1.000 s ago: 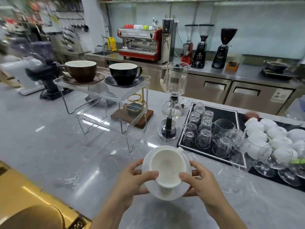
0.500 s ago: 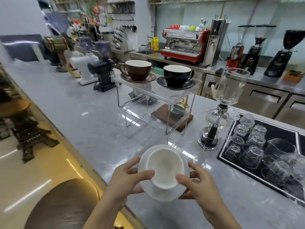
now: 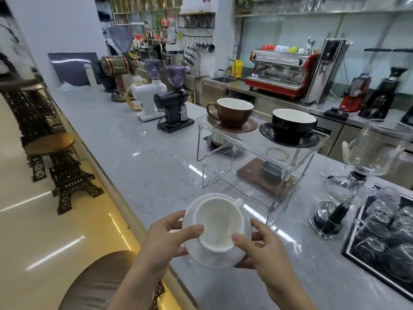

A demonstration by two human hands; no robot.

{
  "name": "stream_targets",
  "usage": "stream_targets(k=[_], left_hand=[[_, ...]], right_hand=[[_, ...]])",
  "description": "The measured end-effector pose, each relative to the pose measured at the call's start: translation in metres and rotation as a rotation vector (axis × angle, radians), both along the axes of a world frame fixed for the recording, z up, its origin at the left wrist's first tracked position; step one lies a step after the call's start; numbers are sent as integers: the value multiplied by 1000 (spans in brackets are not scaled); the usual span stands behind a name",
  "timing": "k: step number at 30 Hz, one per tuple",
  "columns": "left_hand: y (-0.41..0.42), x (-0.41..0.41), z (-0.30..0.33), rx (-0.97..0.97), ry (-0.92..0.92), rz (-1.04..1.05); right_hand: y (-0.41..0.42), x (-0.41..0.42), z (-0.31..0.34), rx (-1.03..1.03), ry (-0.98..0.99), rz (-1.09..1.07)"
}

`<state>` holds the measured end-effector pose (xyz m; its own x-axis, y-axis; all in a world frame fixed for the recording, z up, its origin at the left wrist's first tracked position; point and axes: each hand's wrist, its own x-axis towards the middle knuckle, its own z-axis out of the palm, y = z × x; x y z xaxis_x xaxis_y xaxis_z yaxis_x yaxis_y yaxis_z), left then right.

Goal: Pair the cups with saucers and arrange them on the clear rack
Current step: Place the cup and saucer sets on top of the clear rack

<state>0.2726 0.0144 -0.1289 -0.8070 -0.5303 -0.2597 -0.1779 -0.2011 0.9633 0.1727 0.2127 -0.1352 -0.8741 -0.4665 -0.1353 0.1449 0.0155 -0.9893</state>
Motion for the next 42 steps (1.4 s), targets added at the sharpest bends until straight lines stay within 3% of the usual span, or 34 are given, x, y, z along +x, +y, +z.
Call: stream_targets(k=[12,24,42], left_hand=[[-61,-53,14,-29,55,14],[-81,-138,25,-66,120,-118],[-68,-277,25,-20,33,-293]], right_hand=[[-63,-36,19,7,87,-68],[-95,-85,20,-4,115,-333],[-113,-158,22,-7,25,-687]])
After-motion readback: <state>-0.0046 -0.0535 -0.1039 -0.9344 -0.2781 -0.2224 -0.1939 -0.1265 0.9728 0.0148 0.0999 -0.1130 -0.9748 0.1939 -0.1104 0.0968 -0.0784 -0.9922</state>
